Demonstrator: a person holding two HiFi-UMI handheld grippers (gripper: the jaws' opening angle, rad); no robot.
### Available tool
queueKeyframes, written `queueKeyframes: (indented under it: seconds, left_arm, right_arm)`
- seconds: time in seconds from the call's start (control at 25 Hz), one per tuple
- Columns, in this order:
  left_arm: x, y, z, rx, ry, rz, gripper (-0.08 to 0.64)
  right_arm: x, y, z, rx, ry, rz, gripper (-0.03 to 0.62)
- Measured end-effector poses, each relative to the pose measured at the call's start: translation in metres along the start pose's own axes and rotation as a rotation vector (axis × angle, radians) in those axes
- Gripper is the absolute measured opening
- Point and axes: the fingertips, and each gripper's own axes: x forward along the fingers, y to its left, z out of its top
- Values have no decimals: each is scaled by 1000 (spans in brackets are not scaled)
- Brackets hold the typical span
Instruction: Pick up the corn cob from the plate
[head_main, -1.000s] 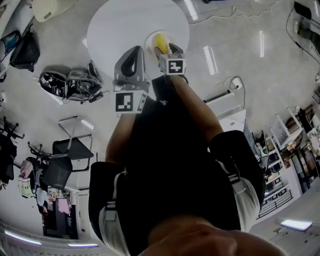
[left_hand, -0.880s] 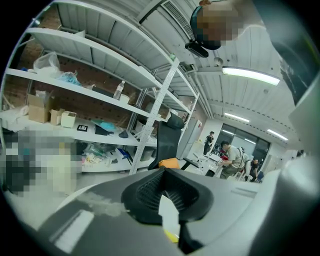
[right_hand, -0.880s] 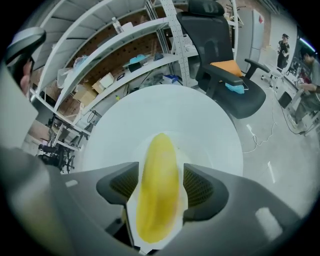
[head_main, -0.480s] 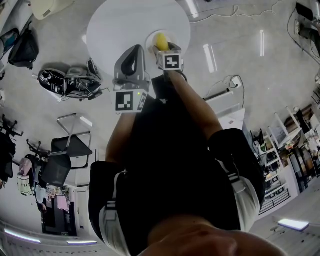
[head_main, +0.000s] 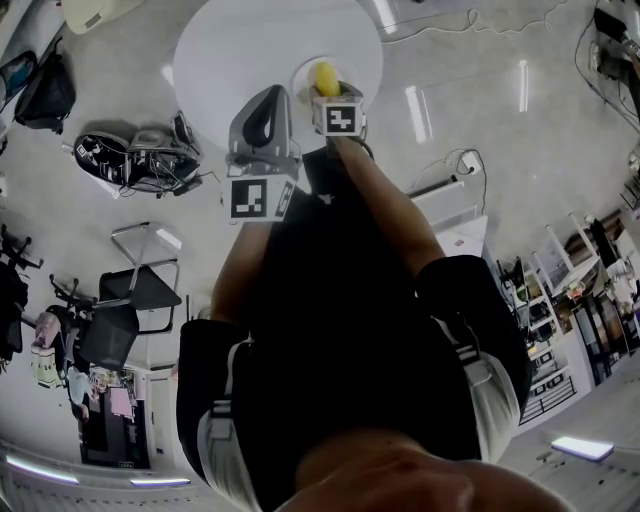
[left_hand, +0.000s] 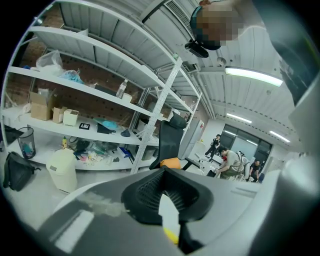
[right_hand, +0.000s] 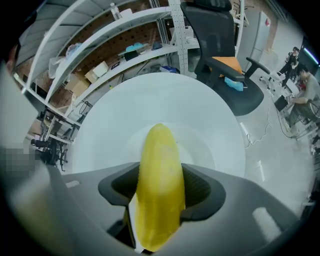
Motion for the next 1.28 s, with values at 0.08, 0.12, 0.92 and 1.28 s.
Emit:
queueKeyframes:
  seconds: [0.08, 0.12, 0.92, 1.28]
  left_arm:
    - [-1, 0, 0, -1, 0, 0, 0]
    - [-1, 1, 0, -4, 1, 0, 0]
    - [-25, 8, 8, -8, -22, 9, 0]
    - [-35, 5, 8, 16, -36, -10, 0]
  right_arm:
    - [-1, -2, 0, -4, 1, -10, 256]
    - [0, -2, 0, -7, -3, -13, 256]
    - [-3, 0, 2, -20, -33, -30, 252]
    - [-11, 5, 2, -19, -64, -21, 252]
